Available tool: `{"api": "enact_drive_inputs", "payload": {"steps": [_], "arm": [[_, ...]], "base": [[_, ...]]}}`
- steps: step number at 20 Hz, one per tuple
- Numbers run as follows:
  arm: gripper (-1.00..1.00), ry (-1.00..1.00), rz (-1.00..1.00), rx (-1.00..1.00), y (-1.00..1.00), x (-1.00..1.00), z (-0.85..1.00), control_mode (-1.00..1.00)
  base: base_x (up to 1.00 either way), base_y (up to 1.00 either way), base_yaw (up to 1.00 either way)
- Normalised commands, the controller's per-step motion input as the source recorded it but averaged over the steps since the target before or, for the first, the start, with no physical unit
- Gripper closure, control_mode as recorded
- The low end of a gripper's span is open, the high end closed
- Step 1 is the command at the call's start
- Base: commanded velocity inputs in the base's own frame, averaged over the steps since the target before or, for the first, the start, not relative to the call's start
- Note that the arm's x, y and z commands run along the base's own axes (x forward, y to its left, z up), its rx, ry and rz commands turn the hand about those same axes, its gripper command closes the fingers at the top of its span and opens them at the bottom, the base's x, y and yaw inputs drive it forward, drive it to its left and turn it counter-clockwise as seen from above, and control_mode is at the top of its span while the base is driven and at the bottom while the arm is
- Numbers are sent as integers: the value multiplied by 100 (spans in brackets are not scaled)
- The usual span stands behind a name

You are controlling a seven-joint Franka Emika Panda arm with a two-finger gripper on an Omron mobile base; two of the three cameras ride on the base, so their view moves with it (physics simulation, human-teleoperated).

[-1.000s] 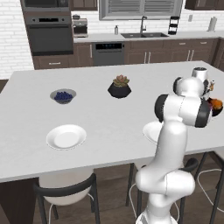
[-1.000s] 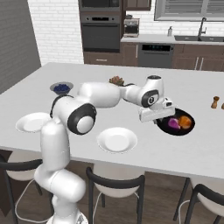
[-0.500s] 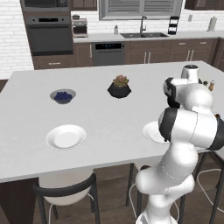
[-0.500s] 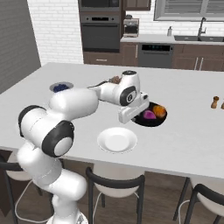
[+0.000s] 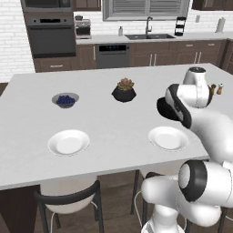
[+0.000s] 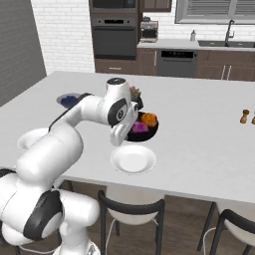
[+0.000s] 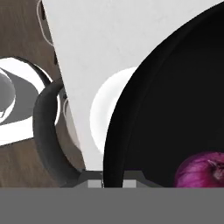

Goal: Pick the chicken drumstick and onion from their plates and place them in the bowl. Then put the bowl in the fridge.

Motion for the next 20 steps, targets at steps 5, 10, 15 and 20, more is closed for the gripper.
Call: {"api": "enact_drive_inputs", "payload": {"steps": [5,10,15,20], "arm": [[100,0,15,-2,61,-98,59,-100],[100,3,-1,-1,37,-57,55,-100],[100,9,-3,0,2,-50,68,-100],[100,5,0,-1,28,-31,15,-100]], "base": [[0,0,0],[0,0,0],[0,0,0],[0,0,0]]}}
